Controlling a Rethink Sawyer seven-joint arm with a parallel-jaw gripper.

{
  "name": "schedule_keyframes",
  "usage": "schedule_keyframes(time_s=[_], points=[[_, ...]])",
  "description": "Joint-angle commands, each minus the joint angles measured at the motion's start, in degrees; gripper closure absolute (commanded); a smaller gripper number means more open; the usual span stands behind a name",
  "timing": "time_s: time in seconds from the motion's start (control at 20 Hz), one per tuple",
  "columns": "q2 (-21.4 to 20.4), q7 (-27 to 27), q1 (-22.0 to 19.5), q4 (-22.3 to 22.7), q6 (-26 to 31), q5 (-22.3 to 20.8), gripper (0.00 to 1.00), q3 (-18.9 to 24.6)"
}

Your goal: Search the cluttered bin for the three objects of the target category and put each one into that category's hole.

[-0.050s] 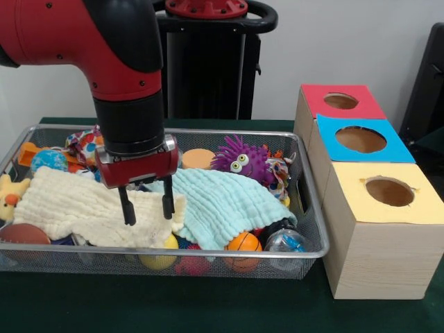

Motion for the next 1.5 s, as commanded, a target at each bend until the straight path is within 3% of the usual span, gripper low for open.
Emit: schedule_keyframes(time_s=[0.05, 1.5], points=[[2.1, 1.0, -0.6, 1.6, 0.1, 0.0, 0.0, 0.8], [3.5, 6.1, 1.2, 5.7, -3.6, 1.9, 0.0, 1.3]])
